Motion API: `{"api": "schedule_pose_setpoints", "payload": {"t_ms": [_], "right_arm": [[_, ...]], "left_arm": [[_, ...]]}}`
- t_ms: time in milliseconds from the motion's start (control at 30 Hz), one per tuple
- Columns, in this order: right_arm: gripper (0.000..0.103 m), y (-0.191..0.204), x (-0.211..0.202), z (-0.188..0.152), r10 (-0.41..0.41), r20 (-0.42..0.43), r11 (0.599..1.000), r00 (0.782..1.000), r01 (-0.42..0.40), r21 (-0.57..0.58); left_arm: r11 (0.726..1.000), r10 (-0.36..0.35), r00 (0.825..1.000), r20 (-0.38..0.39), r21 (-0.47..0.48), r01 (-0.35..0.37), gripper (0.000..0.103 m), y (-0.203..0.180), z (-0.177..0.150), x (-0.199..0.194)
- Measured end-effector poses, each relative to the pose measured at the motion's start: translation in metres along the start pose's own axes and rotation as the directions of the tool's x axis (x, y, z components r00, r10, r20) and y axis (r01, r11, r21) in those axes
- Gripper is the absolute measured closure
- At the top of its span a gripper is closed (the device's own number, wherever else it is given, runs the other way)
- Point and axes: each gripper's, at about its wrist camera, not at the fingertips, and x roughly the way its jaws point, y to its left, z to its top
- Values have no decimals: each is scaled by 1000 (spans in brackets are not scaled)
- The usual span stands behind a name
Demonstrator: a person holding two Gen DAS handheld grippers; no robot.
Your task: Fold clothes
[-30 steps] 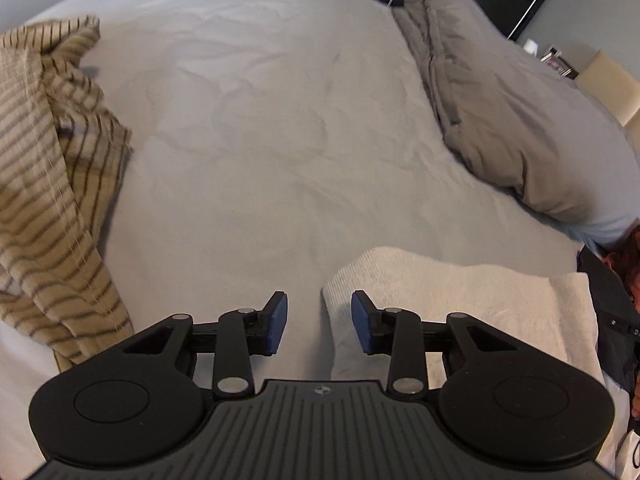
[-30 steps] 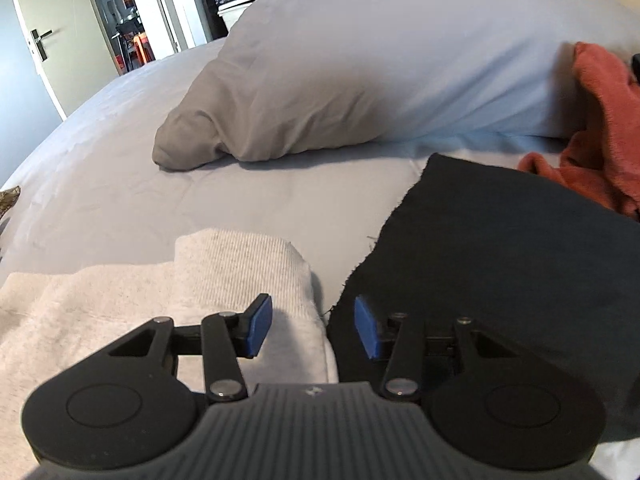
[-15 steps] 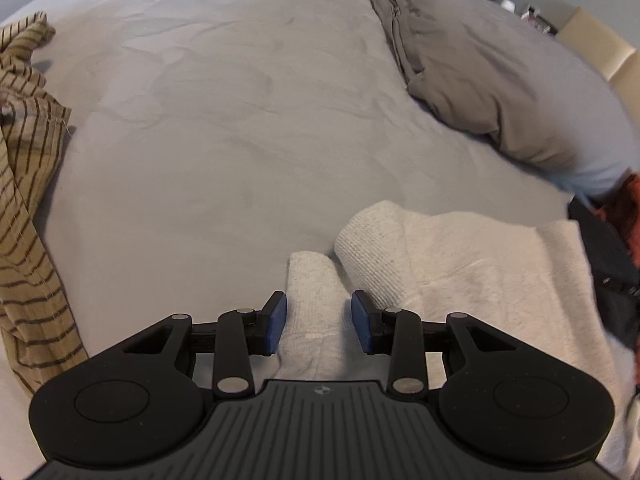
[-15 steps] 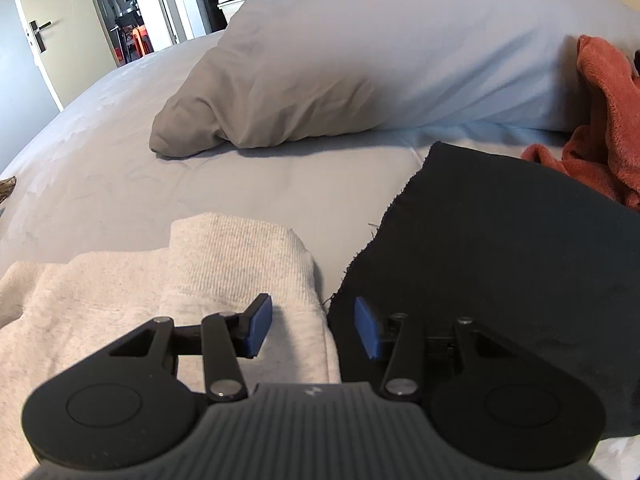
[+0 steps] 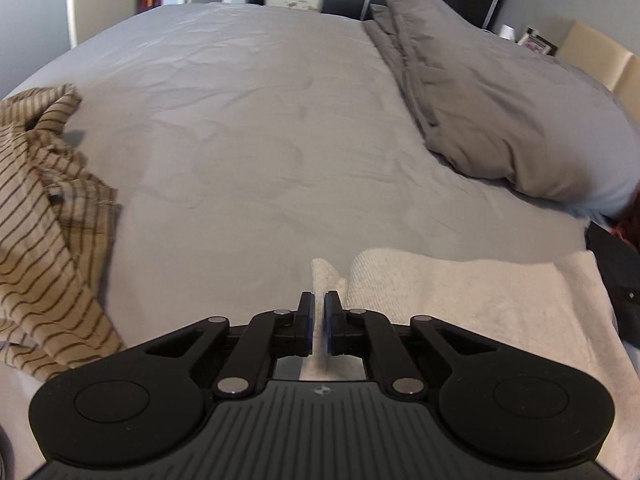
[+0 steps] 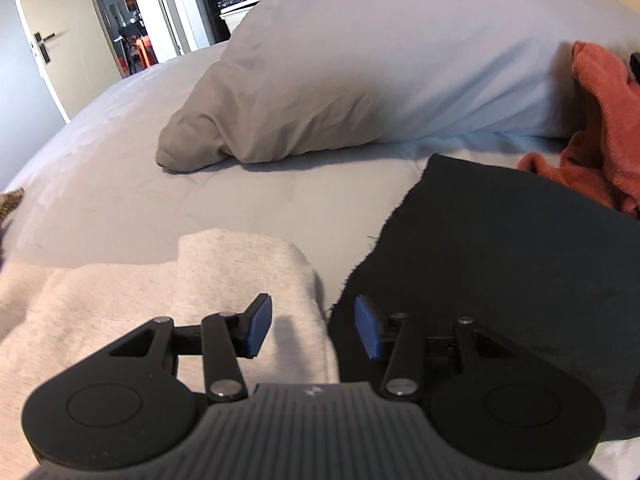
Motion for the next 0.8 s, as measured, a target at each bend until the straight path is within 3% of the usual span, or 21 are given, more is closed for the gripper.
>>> {"api": "schedule_pose_setpoints", "payload": {"t_ms": [200, 400, 500, 600, 700, 733, 800], "right_arm": [[53, -1, 7, 0, 24, -9, 1000, 1000, -24, 12], [52, -5, 17, 1, 99, -26, 990, 995, -95, 104], [55, 6, 25, -3, 44, -61, 998, 997, -41, 50], [63, 4, 35, -7, -13, -98, 998, 995, 18, 57], [65, 7, 35, -10, -35, -92, 998, 995, 40, 50], [84, 11, 32, -10, -47, -83, 998, 995, 50, 39], [93, 16, 20, -10, -66, -50, 998, 997, 67, 21]], "left_arm": [[1000, -5, 1000, -6, -30, 5, 99, 11, -2, 6], [998, -14, 999, -42, -59, 12, 97, 15, -4, 16], [997, -16, 997, -74, -76, 11, 90, 15, -6, 24], [993, -7, 995, -99, -119, -5, 88, 17, -12, 34], [992, 1, 996, -88, -124, -12, 88, 15, -14, 32], [993, 6, 997, -80, -114, -16, 94, 14, -14, 29], [994, 11, 999, -52, -105, -17, 96, 12, -13, 17]]}}
